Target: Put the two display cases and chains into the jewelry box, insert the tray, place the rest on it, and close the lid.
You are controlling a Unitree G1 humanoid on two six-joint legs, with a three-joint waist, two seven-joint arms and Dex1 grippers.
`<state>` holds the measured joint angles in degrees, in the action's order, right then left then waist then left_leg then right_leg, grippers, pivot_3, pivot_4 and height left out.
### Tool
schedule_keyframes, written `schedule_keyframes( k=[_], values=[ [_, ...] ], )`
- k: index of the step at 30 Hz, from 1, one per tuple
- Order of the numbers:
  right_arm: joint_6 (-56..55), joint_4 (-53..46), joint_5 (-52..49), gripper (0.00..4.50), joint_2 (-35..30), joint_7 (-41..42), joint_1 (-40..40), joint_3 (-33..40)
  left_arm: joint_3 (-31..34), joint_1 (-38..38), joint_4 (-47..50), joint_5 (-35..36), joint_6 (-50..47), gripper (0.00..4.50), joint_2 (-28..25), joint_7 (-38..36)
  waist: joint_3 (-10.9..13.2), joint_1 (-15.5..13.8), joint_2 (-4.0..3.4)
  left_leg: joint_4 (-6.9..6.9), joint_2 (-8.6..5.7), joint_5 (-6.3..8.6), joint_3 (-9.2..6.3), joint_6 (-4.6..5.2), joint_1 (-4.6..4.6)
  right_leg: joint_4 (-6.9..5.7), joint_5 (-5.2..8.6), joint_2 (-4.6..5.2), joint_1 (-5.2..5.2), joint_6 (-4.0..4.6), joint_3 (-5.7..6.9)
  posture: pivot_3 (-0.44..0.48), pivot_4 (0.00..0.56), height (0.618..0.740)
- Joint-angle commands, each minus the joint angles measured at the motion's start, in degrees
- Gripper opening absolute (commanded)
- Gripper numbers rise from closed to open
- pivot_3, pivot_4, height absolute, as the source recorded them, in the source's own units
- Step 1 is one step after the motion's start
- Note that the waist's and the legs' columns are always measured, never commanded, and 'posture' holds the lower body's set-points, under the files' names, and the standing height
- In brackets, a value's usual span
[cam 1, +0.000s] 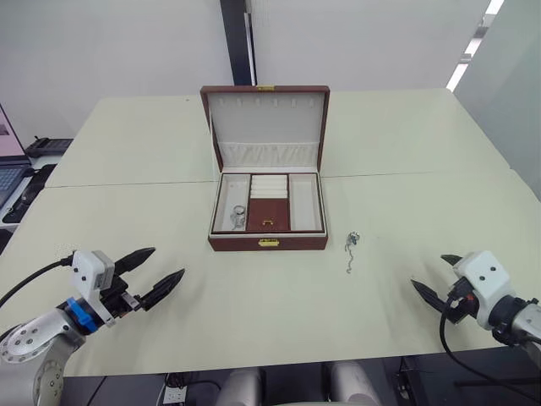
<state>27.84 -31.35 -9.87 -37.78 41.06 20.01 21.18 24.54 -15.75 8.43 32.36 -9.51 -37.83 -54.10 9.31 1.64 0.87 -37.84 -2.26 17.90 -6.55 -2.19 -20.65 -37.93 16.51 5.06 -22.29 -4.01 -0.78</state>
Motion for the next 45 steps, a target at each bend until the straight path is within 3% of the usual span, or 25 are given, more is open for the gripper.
schedule_keyframes(
  k=[1, 9, 16, 27, 34, 43, 45],
  values=[
    [-1.3, -0.6, -1.0, 4.45, -0.2, -0.5, -0.6, 1.4, 1.9, -0.4, 0.8, 0.1, 0.5, 4.50, -0.8, -0.3, 0.0, 0.0, 0.00, 0.00, 0.00, 0.00, -0.01, 0.00, 0.00, 0.00, 0.00, 0.00, 0.00, 0.00, 0.00, 0.000, 0.150, 0.740],
    [0.5, -1.9, -2.2, 4.45, 0.3, -1.1, -2.5, -0.3, -0.5, -2.1, 5.5, 0.9, -0.3, 4.50, -2.4, -4.4, 0.0, 0.0, 0.00, -0.01, 0.00, 0.00, -0.05, 0.00, -0.01, 0.00, 0.00, 0.00, 0.00, 0.00, -0.01, 0.000, 0.150, 0.740],
    [6.4, -6.6, -5.3, 4.45, 2.8, -4.4, -6.0, -5.1, -4.7, 0.7, 12.0, 3.9, -2.9, 4.50, -3.9, -8.4, 0.0, 0.0, 0.00, -0.02, 0.00, 0.00, -0.20, 0.00, -0.01, 0.01, 0.00, 0.01, 0.02, 0.00, 0.00, 0.000, 0.150, 0.740],
    [19.6, -7.4, -1.5, 4.45, 14.1, -20.8, -16.8, -21.4, -11.4, 9.8, 17.2, 7.0, -5.9, 4.50, -6.1, -13.3, 0.0, 0.0, -0.04, -0.02, -0.05, -0.01, -0.35, -0.02, -0.05, 0.00, 0.00, 0.00, -0.02, 0.00, 0.05, 0.000, 0.150, 0.740],
    [25.5, -3.5, 0.8, 4.45, 23.1, -30.0, -22.8, -24.3, -13.3, 12.8, 16.9, 6.5, -5.8, 4.50, -5.3, -13.5, 0.0, 0.1, -0.05, -0.02, -0.06, -0.02, -0.40, -0.04, -0.05, -0.01, 0.00, -0.01, -0.05, 0.00, 0.05, 0.000, 0.150, 0.740],
    [28.2, -1.0, 3.5, 4.45, 26.2, -34.6, -24.9, -26.3, -13.9, 12.4, 16.4, 5.8, -4.9, 4.50, -4.9, -14.0, 0.0, 0.1, -0.08, -0.02, -0.07, -0.02, -0.39, -0.03, -0.06, -0.02, 0.00, -0.02, -0.08, 0.00, 0.04, 0.000, 0.150, 0.740],
    [28.8, -1.4, 3.7, 4.07, 26.3, -35.0, -24.6, -26.7, -13.9, 12.3, 16.2, 5.6, -4.6, 4.50, -4.9, -14.1, 0.0, 0.1, -0.08, -0.02, -0.07, -0.02, -0.40, -0.03, -0.07, -0.02, 0.00, -0.02, -0.08, 0.00, 0.05, 0.000, 0.150, 0.740]
  ],
)
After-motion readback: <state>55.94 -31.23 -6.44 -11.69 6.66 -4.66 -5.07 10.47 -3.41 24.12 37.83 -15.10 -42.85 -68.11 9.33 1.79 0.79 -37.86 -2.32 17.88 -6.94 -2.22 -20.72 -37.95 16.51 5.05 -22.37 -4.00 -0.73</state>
